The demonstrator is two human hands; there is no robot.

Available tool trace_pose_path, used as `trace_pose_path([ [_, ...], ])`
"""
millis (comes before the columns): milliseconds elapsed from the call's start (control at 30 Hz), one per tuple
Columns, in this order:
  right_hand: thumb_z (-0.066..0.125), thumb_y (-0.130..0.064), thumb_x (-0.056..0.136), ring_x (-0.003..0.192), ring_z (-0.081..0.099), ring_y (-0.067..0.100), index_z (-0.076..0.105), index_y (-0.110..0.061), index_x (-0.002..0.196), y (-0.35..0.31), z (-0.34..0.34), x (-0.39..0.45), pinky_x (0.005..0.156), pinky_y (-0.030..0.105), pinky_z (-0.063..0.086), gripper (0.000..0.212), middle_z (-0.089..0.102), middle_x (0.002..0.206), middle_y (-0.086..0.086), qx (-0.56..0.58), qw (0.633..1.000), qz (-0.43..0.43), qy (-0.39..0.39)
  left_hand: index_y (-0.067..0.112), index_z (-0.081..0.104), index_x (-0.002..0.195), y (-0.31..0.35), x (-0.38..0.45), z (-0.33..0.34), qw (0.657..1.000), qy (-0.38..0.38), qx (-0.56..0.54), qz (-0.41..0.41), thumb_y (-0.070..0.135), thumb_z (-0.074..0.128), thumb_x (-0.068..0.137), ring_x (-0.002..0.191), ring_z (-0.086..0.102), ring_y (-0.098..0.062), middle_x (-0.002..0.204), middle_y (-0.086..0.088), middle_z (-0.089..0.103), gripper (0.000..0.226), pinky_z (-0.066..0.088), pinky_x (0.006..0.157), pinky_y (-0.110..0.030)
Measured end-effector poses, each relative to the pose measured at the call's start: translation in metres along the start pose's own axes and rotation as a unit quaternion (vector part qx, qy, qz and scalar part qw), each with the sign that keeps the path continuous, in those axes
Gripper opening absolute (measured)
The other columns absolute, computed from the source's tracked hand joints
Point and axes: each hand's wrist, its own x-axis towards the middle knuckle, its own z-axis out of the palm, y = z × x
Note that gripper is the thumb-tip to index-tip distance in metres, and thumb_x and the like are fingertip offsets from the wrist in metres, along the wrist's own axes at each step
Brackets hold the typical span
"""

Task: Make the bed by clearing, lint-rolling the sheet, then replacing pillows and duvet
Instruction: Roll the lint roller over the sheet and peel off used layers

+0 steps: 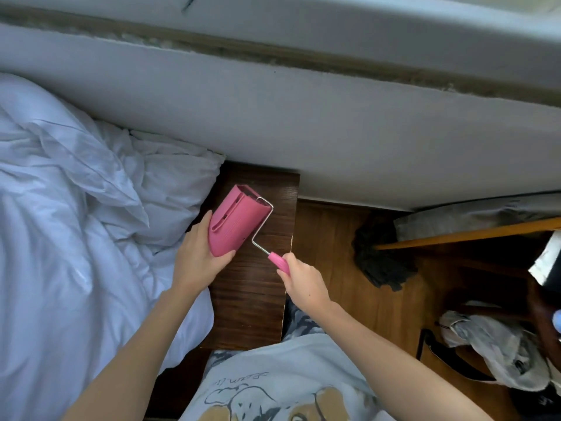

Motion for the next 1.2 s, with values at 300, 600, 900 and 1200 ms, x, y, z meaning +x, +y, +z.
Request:
trace_pose_path([
  [300, 0.051, -0.035, 0.098, 0.097, 0.065, 0.016, 0.045, -0.021, 0.130, -0.004, -0.015, -0.023, 0.083, 0.024, 0.052, 0.036, 0.063, 0.118, -0.001, 0.013, 1.000, 0.000, -0.002, 0.032, 0.046, 0.117, 0.017, -0.027, -0.011, 0.998, 0.035, -0.042, 0.022, 0.038, 0.080, 0.071, 0.088, 0.055, -0.010, 0.095, 0.014, 0.058, 0.058, 0.049, 0.070, -0.035],
  [600, 0.052, -0.036, 0.097, 0.095, 0.064, 0.014, 0.047, -0.022, 0.129, -0.008, -0.020, -0.029, 0.082, 0.022, 0.053, 0.035, 0.063, 0.117, -0.002, 0.000, 1.000, -0.015, -0.016, 0.029, 0.030, 0.147, 0.005, -0.045, -0.012, 0.998, 0.021, -0.057, -0.033, 0.041, 0.081, 0.068, 0.116, 0.052, -0.017, 0.130, 0.004, 0.054, 0.095, 0.048, 0.090, -0.037],
  [900, 0.053, -0.035, 0.097, 0.097, 0.064, 0.014, 0.048, -0.021, 0.129, -0.017, -0.025, -0.028, 0.083, 0.019, 0.048, 0.035, 0.063, 0.118, -0.003, -0.023, 0.999, -0.035, -0.004, 0.034, 0.031, 0.145, 0.006, -0.049, -0.025, 0.994, 0.027, -0.100, -0.038, 0.040, 0.082, 0.066, 0.106, 0.050, -0.008, 0.121, 0.019, 0.049, 0.094, 0.045, 0.084, -0.031],
  [1200, 0.053, -0.034, 0.097, 0.090, 0.063, 0.012, 0.051, -0.020, 0.125, -0.020, -0.040, -0.024, 0.071, 0.016, 0.040, 0.031, 0.066, 0.109, -0.002, -0.033, 0.998, -0.046, 0.017, 0.032, 0.027, 0.148, 0.006, -0.031, -0.025, 0.982, -0.051, -0.145, -0.111, 0.040, 0.081, 0.073, 0.105, 0.052, -0.014, 0.124, 0.013, 0.047, 0.093, 0.047, 0.083, -0.032],
])
